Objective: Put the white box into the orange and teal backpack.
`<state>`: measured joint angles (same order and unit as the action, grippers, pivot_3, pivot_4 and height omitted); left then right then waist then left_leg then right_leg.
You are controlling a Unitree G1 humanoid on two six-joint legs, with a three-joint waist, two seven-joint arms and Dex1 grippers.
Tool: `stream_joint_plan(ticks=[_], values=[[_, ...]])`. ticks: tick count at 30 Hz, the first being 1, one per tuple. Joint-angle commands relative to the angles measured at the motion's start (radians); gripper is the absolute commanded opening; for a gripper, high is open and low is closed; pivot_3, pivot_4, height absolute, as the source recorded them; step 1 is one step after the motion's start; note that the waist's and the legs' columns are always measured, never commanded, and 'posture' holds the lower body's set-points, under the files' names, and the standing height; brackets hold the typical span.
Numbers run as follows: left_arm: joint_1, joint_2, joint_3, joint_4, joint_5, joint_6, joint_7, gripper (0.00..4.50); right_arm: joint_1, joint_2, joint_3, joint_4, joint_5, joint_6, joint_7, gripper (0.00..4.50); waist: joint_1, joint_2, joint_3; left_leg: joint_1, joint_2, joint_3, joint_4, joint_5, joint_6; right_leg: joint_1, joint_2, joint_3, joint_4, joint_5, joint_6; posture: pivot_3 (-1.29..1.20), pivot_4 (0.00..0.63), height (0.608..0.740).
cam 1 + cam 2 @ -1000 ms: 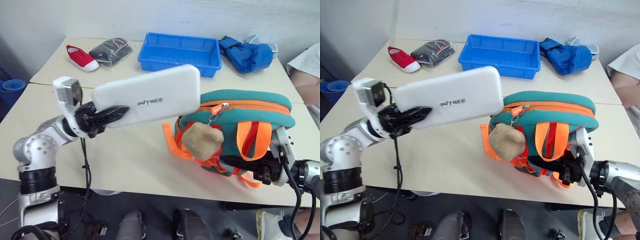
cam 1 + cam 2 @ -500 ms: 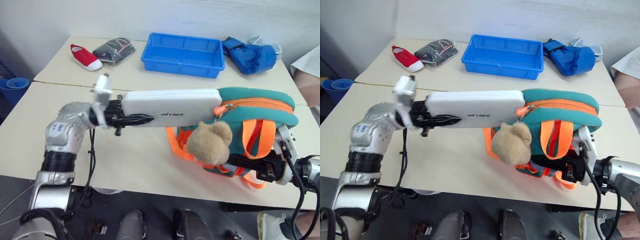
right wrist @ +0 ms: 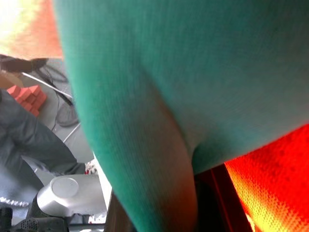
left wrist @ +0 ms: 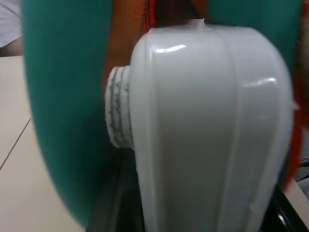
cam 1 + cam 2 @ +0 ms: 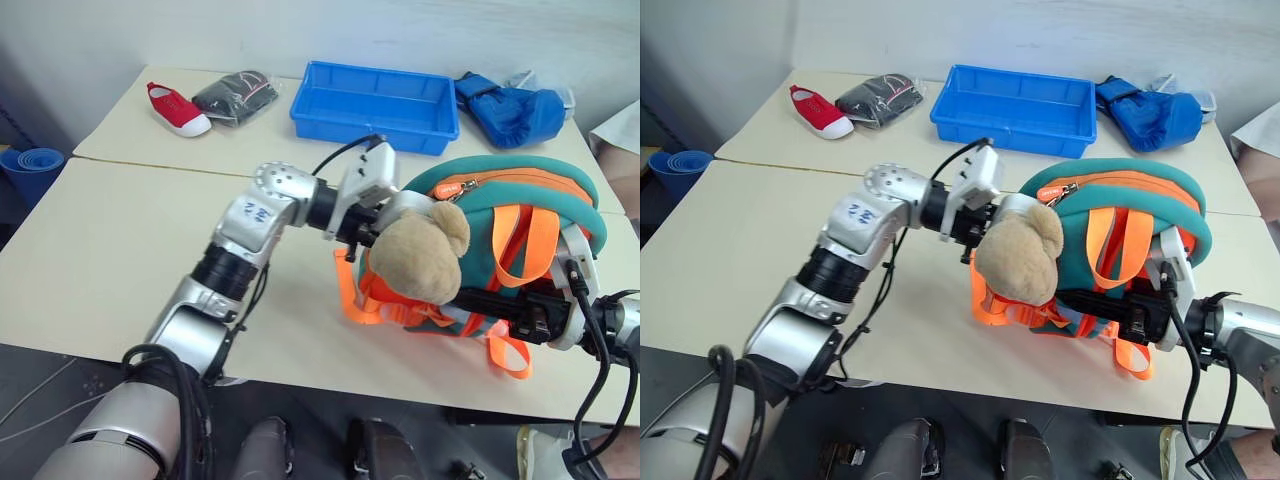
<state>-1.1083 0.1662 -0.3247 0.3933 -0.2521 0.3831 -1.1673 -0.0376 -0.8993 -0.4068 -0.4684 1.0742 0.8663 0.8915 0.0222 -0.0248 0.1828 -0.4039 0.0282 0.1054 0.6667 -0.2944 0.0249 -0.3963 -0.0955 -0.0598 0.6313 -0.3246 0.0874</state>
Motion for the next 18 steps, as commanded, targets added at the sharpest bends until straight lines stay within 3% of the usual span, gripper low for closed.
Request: stream_joint_plan(ticks=[1, 3, 7, 12, 18], values=[[-0.021, -0.065, -0.012, 0.047, 0.020, -0.133, -0.024, 1.30, -0.019, 0.017, -0.001, -0.041, -0.002, -0.027, -0.029, 0.02, -0.001, 0.000, 0.000, 0.000, 0.000, 0.000, 0.000, 0.000, 0.000, 0.000, 0.000, 0.000, 0.000, 0.000, 0.000, 0.00, 0.150, 0.740], [-0.032, -0.085, 0.026, 0.080, 0.001, -0.123, -0.020, 1.30, -0.009, 0.027, -0.002, -0.049, -0.007, -0.035, -0.041, 0.02, 0.001, 0.000, 0.000, 0.001, 0.000, -0.001, 0.000, 0.000, -0.001, 0.000, 0.000, -0.001, 0.001, 0.000, 0.000, 0.00, 0.150, 0.740], [-0.036, -0.082, 0.093, 0.072, -0.047, -0.062, -0.034, 2.60, 0.017, 0.048, 0.001, -0.065, -0.021, -0.053, -0.062, 0.00, 0.002, 0.000, 0.000, -0.001, 0.000, -0.002, 0.000, 0.001, 0.000, 0.000, -0.001, -0.002, 0.000, 0.000, 0.000, 0.00, 0.150, 0.740], [-0.003, 0.013, 0.150, 0.086, -0.075, -0.129, -0.163, 4.02, 0.029, 0.072, 0.002, -0.080, -0.029, -0.064, -0.089, 0.00, -0.006, 0.001, 0.000, -0.001, 0.000, -0.002, 0.000, 0.001, -0.001, 0.000, 0.000, -0.002, 0.000, 0.000, 0.000, 0.00, 0.150, 0.740], [0.048, 0.173, 0.213, 0.090, -0.139, -0.208, -0.413, 4.02, 0.035, 0.088, 0.014, -0.079, -0.048, -0.074, -0.096, 0.00, -0.018, 0.001, 0.000, 0.000, 0.001, -0.003, 0.000, 0.002, -0.002, 0.000, 0.000, -0.003, 0.003, 0.000, -0.001, 0.00, 0.150, 0.740]])
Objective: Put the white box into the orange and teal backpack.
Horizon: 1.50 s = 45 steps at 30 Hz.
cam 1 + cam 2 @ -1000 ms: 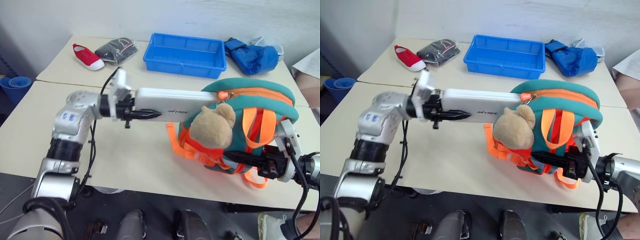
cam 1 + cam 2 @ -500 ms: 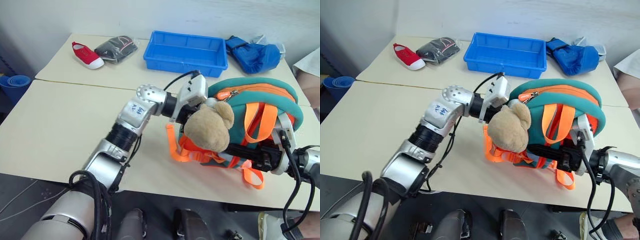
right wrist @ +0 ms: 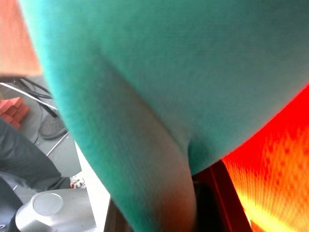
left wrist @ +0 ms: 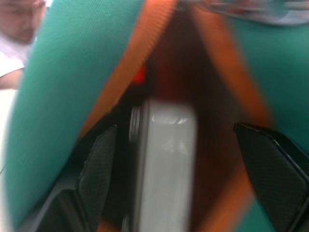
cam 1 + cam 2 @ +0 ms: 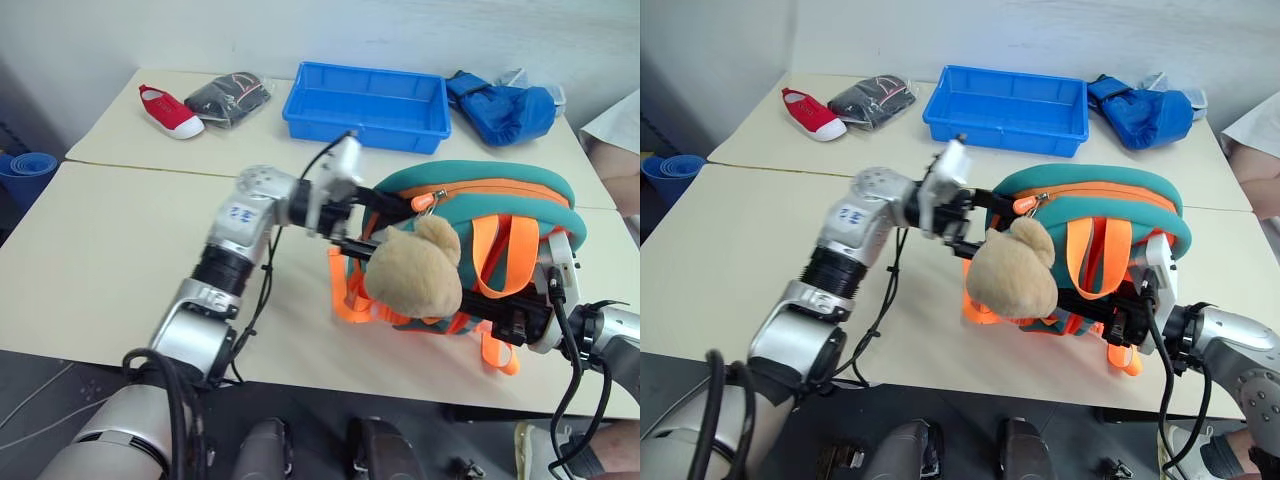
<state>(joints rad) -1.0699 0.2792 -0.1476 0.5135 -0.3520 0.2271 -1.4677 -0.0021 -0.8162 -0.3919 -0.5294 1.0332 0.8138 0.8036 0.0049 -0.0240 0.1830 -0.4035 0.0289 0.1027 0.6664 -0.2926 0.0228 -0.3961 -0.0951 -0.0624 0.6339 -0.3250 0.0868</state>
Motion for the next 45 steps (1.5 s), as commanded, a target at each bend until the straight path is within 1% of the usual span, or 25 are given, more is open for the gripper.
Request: stream_joint_plan(ticks=[1, 5, 9, 12, 15, 17, 19, 22, 26, 30, 34, 36, 37, 38, 41, 42, 45], values=[[0.018, 0.077, 0.045, -0.035, -0.041, -0.079, -0.127, 4.02, -0.001, 0.006, 0.001, -0.017, -0.009, -0.023, -0.008, 0.00, -0.001, 0.000, 0.000, 0.000, 0.000, 0.000, 0.000, 0.000, 0.000, 0.000, 0.000, 0.000, 0.001, 0.000, 0.000, 0.00, 0.150, 0.740], [0.051, 0.122, 0.072, -0.114, -0.090, -0.082, -0.128, 4.02, 0.000, 0.005, 0.008, -0.013, -0.017, -0.027, -0.007, 0.00, 0.001, 0.000, 0.000, -0.001, -0.001, -0.002, 0.000, 0.000, 0.001, 0.001, -0.001, -0.001, 0.003, 0.000, 0.000, 0.00, 0.150, 0.740], [0.130, 0.150, 0.074, -0.314, -0.160, -0.030, -0.084, 4.02, -0.005, -0.001, 0.017, -0.001, -0.028, -0.028, 0.000, 0.00, -0.002, 0.000, 0.000, -0.001, -0.001, -0.003, 0.000, 0.000, 0.001, 0.002, -0.001, -0.002, 0.002, 0.000, 0.000, 0.00, 0.150, 0.740], [0.187, 0.137, 0.071, -0.426, -0.176, -0.035, -0.023, 4.02, -0.020, -0.006, 0.031, 0.013, -0.033, -0.026, 0.009, 0.00, -0.003, 0.000, 0.000, 0.000, -0.001, -0.004, 0.001, 0.000, 0.001, 0.003, -0.001, -0.002, 0.003, 0.000, 0.000, 0.00, 0.150, 0.740], [0.223, 0.123, 0.060, -0.482, -0.171, -0.040, 0.007, 4.02, -0.030, -0.009, 0.041, 0.020, -0.035, -0.025, 0.016, 0.00, -0.004, 0.000, 0.000, 0.000, -0.001, -0.004, 0.001, 0.001, 0.001, 0.003, -0.001, -0.002, 0.003, 0.000, 0.000, 0.00, 0.150, 0.740], [0.239, 0.105, 0.049, -0.494, -0.155, -0.051, 0.036, 4.02, -0.037, -0.010, 0.043, 0.024, -0.035, -0.022, 0.021, 0.00, -0.004, 0.000, 0.000, 0.000, -0.001, -0.004, 0.001, 0.001, 0.000, 0.003, -0.001, -0.002, 0.003, 0.000, 0.000, 0.00, 0.150, 0.740], [0.248, 0.086, 0.018, -0.473, -0.096, -0.118, 0.055, 4.02, -0.043, -0.012, 0.046, 0.028, -0.036, -0.020, 0.026, 0.00, -0.004, 0.000, 0.000, 0.000, -0.001, -0.004, 0.001, 0.001, 0.001, 0.003, -0.001, -0.002, 0.003, 0.000, 0.000, 0.00, 0.150, 0.740], [0.250, 0.043, -0.011, -0.437, -0.047, -0.200, 0.085, 4.02, -0.053, -0.012, 0.052, 0.031, -0.038, -0.018, 0.028, 0.00, -0.002, 0.000, 0.000, 0.000, -0.001, -0.004, 0.001, 0.001, 0.001, 0.003, -0.001, -0.002, 0.003, 0.000, 0.000, 0.00, 0.150, 0.740], [0.252, -0.027, -0.030, -0.404, -0.026, -0.271, 0.125, 4.02, -0.062, -0.008, 0.061, 0.026, -0.035, -0.017, 0.022, 0.00, -0.002, 0.000, 0.000, 0.000, -0.001, -0.004, 0.001, 0.001, 0.001, 0.003, -0.001, -0.002, 0.003, 0.000, 0.000, 0.00, 0.150, 0.740], [0.255, -0.057, -0.029, -0.383, -0.005, -0.326, 0.166, 4.02, -0.053, -0.002, 0.056, 0.016, -0.034, -0.020, 0.012, 0.00, -0.003, 0.000, 0.000, 0.000, -0.001, -0.004, 0.001, 0.001, 0.001, 0.003, -0.001, -0.002, 0.003, 0.000, 0.000, 0.00, 0.150, 0.740], [0.253, -0.061, -0.020, -0.371, -0.007, -0.336, 0.189, 3.23, -0.035, 0.003, 0.050, 0.008, -0.035, -0.026, 0.005, 0.00, -0.001, 0.000, 0.000, 0.000, -0.001, -0.004, 0.001, 0.001, 0.001, 0.003, -0.001, -0.002, 0.003, 0.000, 0.000, 0.00, 0.150, 0.740], [0.252, -0.057, -0.016, -0.371, -0.019, -0.325, 0.188, 2.69, -0.027, 0.006, 0.050, 0.002, -0.033, -0.029, -0.001, 0.00, 0.000, 0.000, 0.000, 0.000, -0.001, -0.004, 0.001, 0.001, 0.001, 0.003, -0.001, -0.002, 0.003, 0.000, 0.000, 0.00, 0.150, 0.740], [0.251, -0.052, -0.014, -0.372, -0.027, -0.318, 0.182, 2.33, -0.023, 0.007, 0.049, -0.001, -0.033, -0.032, -0.004, 0.00, 0.000, 0.000, 0.000, 0.000, -0.001, -0.004, 0.001, 0.001, 0.001, 0.003, -0.001, -0.003, 0.003, 0.000, 0.000, 0.00, 0.150, 0.740], [0.250, -0.047, -0.011, -0.371, -0.032, -0.311, 0.179, 2.12, -0.019, 0.009, 0.049, -0.003, -0.033, -0.034, -0.007, 0.00, -0.001, 0.000, 0.000, 0.000, -0.001, -0.004, 0.001, 0.001, 0.001, 0.003, -0.001, -0.003, 0.003, 0.000, 0.000, 0.00, 0.150, 0.740], [0.243, -0.027, 0.006, -0.371, -0.064, -0.269, 0.165, 1.29, -0.009, 0.011, 0.045, -0.007, -0.031, -0.038, -0.015, 0.00, -0.003, 0.000, 0.000, 0.000, -0.001, -0.004, 0.001, 0.001, 0.001, 0.003, -0.001, -0.002, 0.003, 0.000, 0.000, 0.00, 0.150, 0.740], [0.229, -0.005, 0.024, -0.360, -0.090, -0.268, 0.128, 1.05, -0.003, 0.011, 0.040, -0.010, -0.030, -0.040, -0.018, 0.00, -0.003, 0.000, 0.000, 0.000, -0.001, -0.004, 0.001, 0.001, 0.001, 0.003, -0.001, -0.003, 0.003, 0.000, 0.000, 0.00, 0.150, 0.740], [0.146, 0.070, 0.080, -0.258, -0.081, -0.260, 0.129, 0.50, 0.015, 0.013, 0.019, -0.017, -0.026, -0.046, -0.028, 0.00, -0.003, 0.000, 0.000, 0.000, -0.001, -0.004, 0.001, 0.001, 0.001, 0.003, -0.001, -0.003, 0.003, 0.000, 0.000, 0.00, 0.150, 0.740]])
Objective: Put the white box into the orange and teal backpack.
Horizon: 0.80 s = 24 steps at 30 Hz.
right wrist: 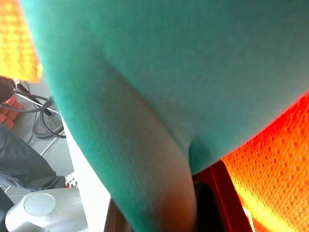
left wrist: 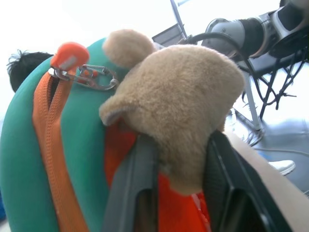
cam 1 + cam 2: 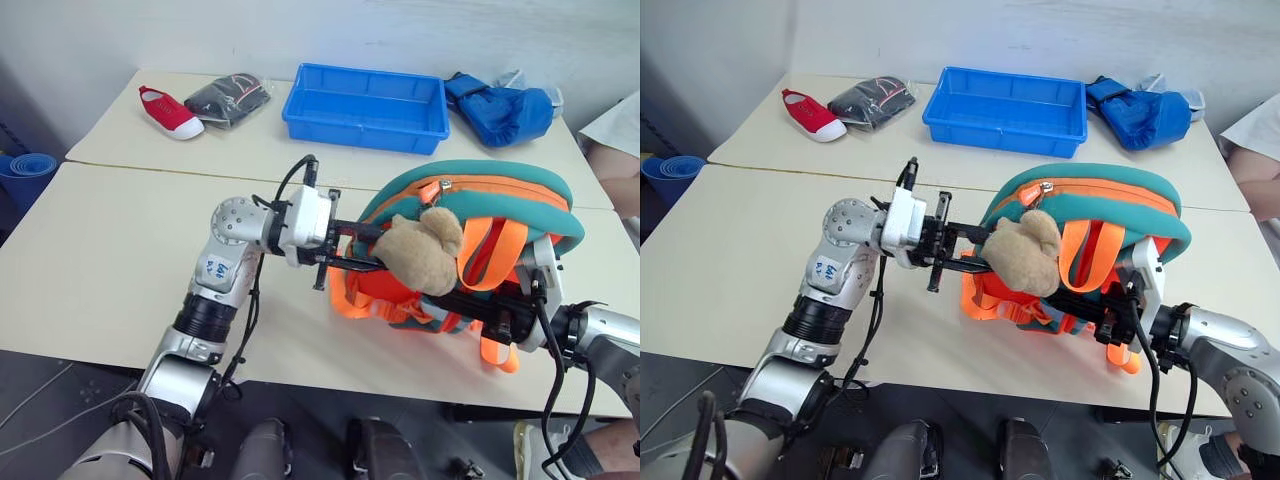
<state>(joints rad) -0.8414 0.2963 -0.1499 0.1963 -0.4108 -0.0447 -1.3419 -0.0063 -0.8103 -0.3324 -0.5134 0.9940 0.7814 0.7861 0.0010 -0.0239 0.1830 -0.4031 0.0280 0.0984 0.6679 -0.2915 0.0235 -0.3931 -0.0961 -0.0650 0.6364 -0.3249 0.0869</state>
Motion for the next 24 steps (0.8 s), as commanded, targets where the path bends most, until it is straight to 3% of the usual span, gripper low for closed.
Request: stream_joint_plan(ticks=[1, 4, 7, 15, 23, 24], values=[[-0.106, 0.071, 0.097, 0.091, -0.023, 0.027, 0.011, 0.38, 0.024, 0.007, -0.046, -0.037, 0.013, -0.016, -0.012, 0.00, 0.001, 0.000, 0.000, 0.000, 0.000, 0.000, 0.000, 0.000, 0.000, 0.000, 0.000, 0.000, 0.000, 0.000, 0.000, 0.00, 0.150, 0.740], [-0.151, 0.131, 0.122, 0.186, -0.019, 0.056, -0.011, 0.30, 0.047, 0.015, -0.075, -0.049, 0.027, -0.018, -0.030, 0.00, 0.001, 0.000, 0.000, 0.000, -0.001, 0.000, 0.000, 0.000, 0.000, 0.000, 0.000, 0.000, 0.000, 0.000, 0.000, 0.00, 0.150, 0.740], [-0.178, 0.199, 0.085, 0.346, 0.119, -0.079, -0.005, 0.30, 0.086, 0.018, -0.099, -0.065, 0.027, -0.026, -0.034, 0.00, 0.003, 0.000, 0.000, 0.000, -0.001, 0.000, -0.001, 0.000, 0.000, 0.000, 0.000, -0.001, 0.001, 0.000, 0.000, 0.00, 0.150, 0.740], [-0.102, 0.197, -0.005, 0.616, 0.282, -0.284, -0.028, 0.30, 0.128, 0.065, -0.098, -0.111, 0.029, -0.046, -0.083, 0.00, 0.012, 0.000, 0.000, -0.001, -0.001, 0.000, -0.001, 0.000, 0.001, 0.000, 0.000, -0.003, 0.001, 0.000, 0.000, 0.00, 0.150, 0.740], [0.065, 0.137, 0.023, 0.608, 0.266, -0.259, 0.055, 0.30, 0.155, 0.199, -0.026, -0.100, -0.130, -0.195, -0.145, 0.00, 0.002, -0.001, -0.001, 0.000, 0.000, 0.000, -0.001, 0.000, 0.002, 0.000, 0.000, -0.001, 0.001, 0.000, 0.000, 0.00, 0.150, 0.740], [0.081, 0.137, 0.035, 0.580, 0.251, -0.247, 0.063, 0.29, 0.165, 0.203, -0.010, -0.093, -0.162, -0.216, -0.135, 0.52, 0.001, -0.001, -0.001, 0.000, 0.000, 0.000, -0.001, 0.000, 0.002, 0.000, -0.001, -0.001, 0.001, 0.000, 0.000, 0.00, 0.150, 0.740]])
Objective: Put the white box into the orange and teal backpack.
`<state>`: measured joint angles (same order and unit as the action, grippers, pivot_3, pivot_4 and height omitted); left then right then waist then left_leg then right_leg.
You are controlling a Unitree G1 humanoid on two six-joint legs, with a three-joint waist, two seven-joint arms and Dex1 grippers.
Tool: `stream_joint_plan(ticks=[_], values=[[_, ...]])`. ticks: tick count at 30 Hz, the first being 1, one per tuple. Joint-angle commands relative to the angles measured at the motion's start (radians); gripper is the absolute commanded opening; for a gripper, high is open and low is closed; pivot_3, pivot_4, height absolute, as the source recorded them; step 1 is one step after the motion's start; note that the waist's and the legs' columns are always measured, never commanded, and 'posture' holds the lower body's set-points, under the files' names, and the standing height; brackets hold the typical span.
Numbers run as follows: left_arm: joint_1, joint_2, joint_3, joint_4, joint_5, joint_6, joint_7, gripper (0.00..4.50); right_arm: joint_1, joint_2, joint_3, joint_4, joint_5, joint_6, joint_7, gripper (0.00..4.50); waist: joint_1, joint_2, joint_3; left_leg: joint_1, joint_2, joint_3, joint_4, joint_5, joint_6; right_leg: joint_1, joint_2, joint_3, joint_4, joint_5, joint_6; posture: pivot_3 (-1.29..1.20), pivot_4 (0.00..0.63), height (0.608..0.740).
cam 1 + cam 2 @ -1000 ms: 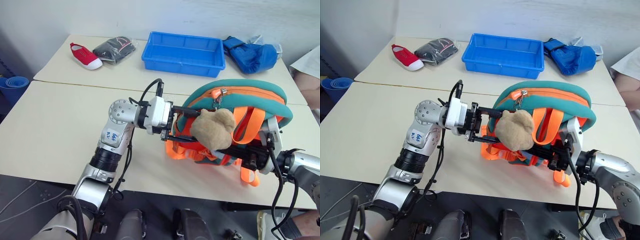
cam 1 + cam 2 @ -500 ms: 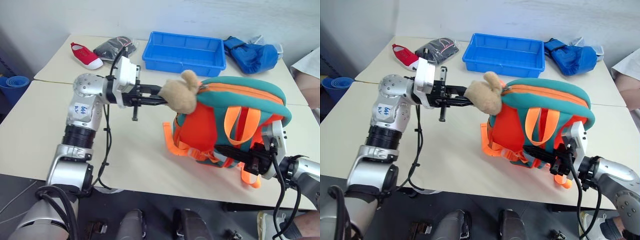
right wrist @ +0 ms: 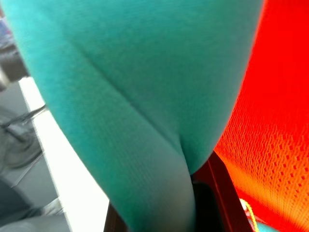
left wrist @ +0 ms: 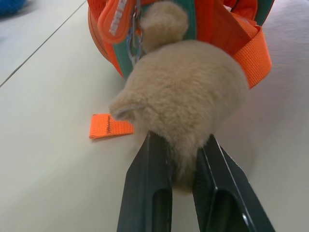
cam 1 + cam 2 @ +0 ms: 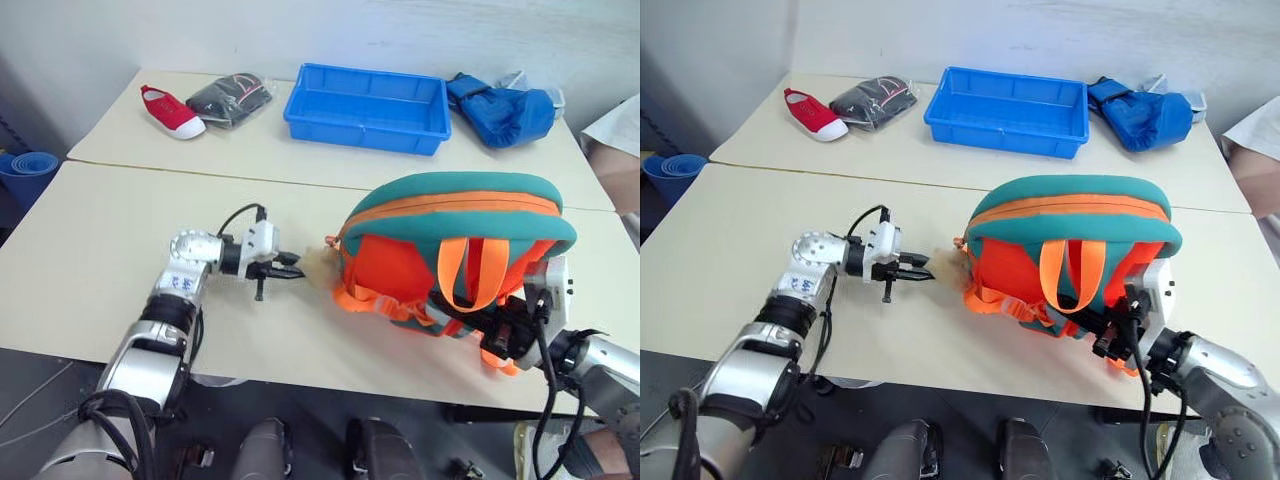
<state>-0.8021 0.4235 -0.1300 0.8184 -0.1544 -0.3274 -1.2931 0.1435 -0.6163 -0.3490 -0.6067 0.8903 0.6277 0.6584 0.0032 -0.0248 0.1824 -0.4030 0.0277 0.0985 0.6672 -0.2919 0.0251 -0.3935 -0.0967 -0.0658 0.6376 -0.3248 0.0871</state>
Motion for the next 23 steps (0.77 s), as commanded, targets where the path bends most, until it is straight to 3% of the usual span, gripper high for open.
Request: stream_joint_plan(ticks=[1, 4, 8, 13, 14, 18, 23], values=[[0.055, 0.013, 0.028, -0.074, -0.020, 0.070, 0.023, 0.61, 0.027, 0.005, 0.024, 0.004, -0.092, -0.079, 0.009, 0.68, -0.002, 0.000, 0.000, 0.000, 0.000, 0.000, 0.000, 0.000, 0.000, 0.000, 0.000, 0.000, 0.000, 0.000, 0.000, 0.00, 0.150, 0.740], [0.126, 0.063, 0.066, -0.211, -0.061, 0.151, 0.027, 1.49, 0.069, -0.003, 0.035, -0.005, -0.211, -0.187, 0.040, 1.62, -0.008, 0.000, 0.000, 0.001, 0.000, 0.000, -0.001, 0.000, 0.000, 0.000, 0.000, 0.000, 0.001, 0.000, 0.000, 0.00, 0.150, 0.740], [0.252, 0.144, 0.168, -0.399, -0.169, 0.275, 0.037, 2.75, 0.210, -0.049, -0.071, -0.007, -0.341, -0.371, 0.157, 2.98, -0.006, 0.001, 0.000, 0.001, 0.001, 0.001, -0.002, 0.001, -0.002, -0.001, 0.001, 0.001, 0.002, 0.000, 0.000, 0.00, 0.150, 0.740], [0.494, 0.252, 0.263, -0.586, -0.179, 0.292, 0.086, 4.29, 0.376, -0.087, -0.214, 0.197, -0.420, -0.652, 0.381, 4.50, -0.004, 0.001, 0.000, 0.003, 0.000, 0.000, -0.002, -0.001, 0.000, 0.003, -0.001, 0.001, -0.002, 0.000, 0.000, 0.00, 0.150, 0.740], [0.548, 0.264, 0.285, -0.624, -0.186, 0.305, 0.101, 4.47, 0.386, -0.096, -0.233, 0.235, -0.399, -0.658, 0.417, 4.50, -0.003, 0.001, 0.000, 0.005, -0.001, 0.001, -0.003, -0.002, 0.001, 0.005, -0.002, 0.001, -0.005, 0.000, 0.000, 0.00, 0.150, 0.740], [0.722, 0.302, 0.336, -0.734, -0.163, 0.258, 0.131, 4.47, 0.338, -0.124, -0.277, 0.392, -0.426, -0.802, 0.486, 4.50, -0.008, 0.003, 0.001, 0.019, 0.002, 0.000, -0.005, -0.012, 0.001, 0.018, -0.002, 0.002, -0.011, -0.001, -0.002, 0.00, 0.150, 0.740], [0.779, 0.317, 0.353, -0.821, -0.188, 0.316, 0.168, 4.47, 0.251, -0.156, -0.249, 0.536, -0.464, -0.890, 0.516, 4.50, -0.008, 0.004, 0.001, 0.021, 0.002, -0.001, -0.010, -0.011, -0.005, 0.017, -0.003, 0.002, -0.011, -0.003, -0.005, 0.00, 0.150, 0.740]])
